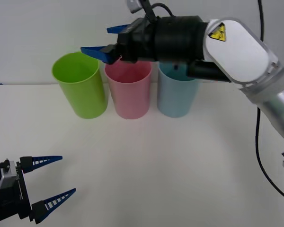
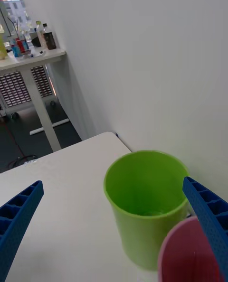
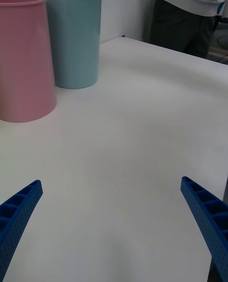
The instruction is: Put cans in the blue bin and PET bottles in the pink bin and trash in the green bin.
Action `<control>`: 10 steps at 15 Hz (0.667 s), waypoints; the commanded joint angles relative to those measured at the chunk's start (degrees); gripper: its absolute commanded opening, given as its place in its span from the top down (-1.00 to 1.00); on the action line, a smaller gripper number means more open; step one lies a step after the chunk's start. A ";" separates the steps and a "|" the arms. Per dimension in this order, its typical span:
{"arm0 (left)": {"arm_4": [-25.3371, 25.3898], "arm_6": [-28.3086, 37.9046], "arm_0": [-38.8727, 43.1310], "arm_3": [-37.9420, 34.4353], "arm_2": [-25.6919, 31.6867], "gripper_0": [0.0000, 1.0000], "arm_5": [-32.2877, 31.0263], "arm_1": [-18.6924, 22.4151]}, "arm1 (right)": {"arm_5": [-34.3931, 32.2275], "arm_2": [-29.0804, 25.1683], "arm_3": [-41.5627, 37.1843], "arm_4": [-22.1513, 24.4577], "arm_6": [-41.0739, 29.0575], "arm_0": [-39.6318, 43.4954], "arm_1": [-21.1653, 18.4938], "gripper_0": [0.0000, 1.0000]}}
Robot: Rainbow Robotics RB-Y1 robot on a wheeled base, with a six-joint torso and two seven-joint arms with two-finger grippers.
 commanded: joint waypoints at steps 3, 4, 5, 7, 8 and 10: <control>0.00 0.00 0.01 0.00 0.00 -1.00 0.00 0.00 | -14.64 -15.56 -14.79 -0.05 10.03 20.32 1.20 -1.00; 0.00 0.00 0.01 0.00 0.00 -1.00 0.00 0.00 | -16.84 -17.75 -16.55 -0.76 12.75 23.93 1.29 -1.00; 0.00 0.00 0.01 0.00 0.00 -1.00 0.00 0.00 | -18.59 -19.42 -17.60 -2.43 15.65 27.53 1.20 -1.00; 0.00 0.00 0.01 0.00 0.00 -1.00 0.00 0.00 | -20.62 -22.41 -19.36 -4.36 21.80 33.95 1.29 -1.00; 0.00 0.00 0.01 0.00 0.00 -1.00 0.00 0.00 | -22.37 -24.17 -20.15 -5.06 24.44 36.67 1.38 -1.00; 0.00 0.00 0.01 0.00 0.00 -1.00 0.00 0.00 | -24.66 -27.07 -21.12 -5.24 29.10 41.86 1.82 -1.00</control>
